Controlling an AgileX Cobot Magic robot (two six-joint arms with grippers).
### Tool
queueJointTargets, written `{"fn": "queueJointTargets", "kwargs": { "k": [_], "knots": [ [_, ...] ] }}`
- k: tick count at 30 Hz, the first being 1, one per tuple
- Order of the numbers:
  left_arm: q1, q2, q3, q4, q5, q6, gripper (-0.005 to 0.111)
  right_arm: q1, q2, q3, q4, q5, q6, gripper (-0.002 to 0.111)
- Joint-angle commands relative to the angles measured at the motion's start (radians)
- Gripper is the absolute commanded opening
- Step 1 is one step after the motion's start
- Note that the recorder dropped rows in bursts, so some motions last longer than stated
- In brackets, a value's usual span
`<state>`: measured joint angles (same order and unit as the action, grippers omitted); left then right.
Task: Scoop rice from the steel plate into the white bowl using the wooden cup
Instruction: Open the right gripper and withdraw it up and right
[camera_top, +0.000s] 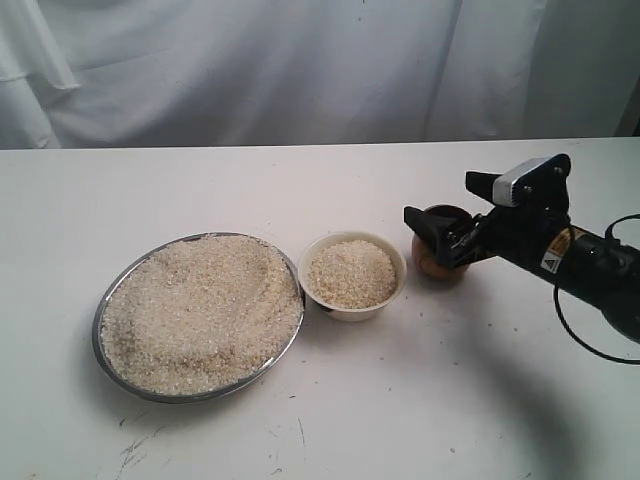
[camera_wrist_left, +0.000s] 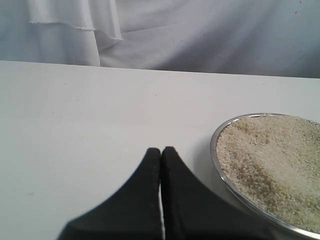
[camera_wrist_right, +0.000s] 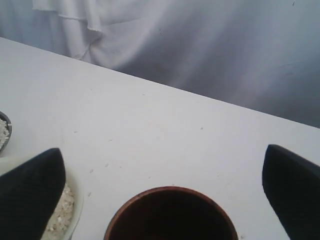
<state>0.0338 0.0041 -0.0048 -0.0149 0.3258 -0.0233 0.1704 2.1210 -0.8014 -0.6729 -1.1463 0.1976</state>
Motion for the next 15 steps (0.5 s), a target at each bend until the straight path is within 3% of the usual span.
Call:
{"fn": "queueJointTargets", "kwargs": {
  "k": [1,9,15],
  "knots": [
    [0.002,-0.004,0.005,-0.002,-0.007,0.0,0.0,-0.001,-0.013,0.0,-0.007,-0.009,-0.013,0.098],
    [0.002,-0.004,0.005,-0.002,-0.007,0.0,0.0,-0.003,-0.072,0.004,-0.017,0.007,-0.007,0.098],
    [0.002,-0.004,0.005,-0.002,-0.007,0.0,0.0,-0.003,-0.201,0.004,-0.022,0.154,0.027,0.096]
  ]
}}
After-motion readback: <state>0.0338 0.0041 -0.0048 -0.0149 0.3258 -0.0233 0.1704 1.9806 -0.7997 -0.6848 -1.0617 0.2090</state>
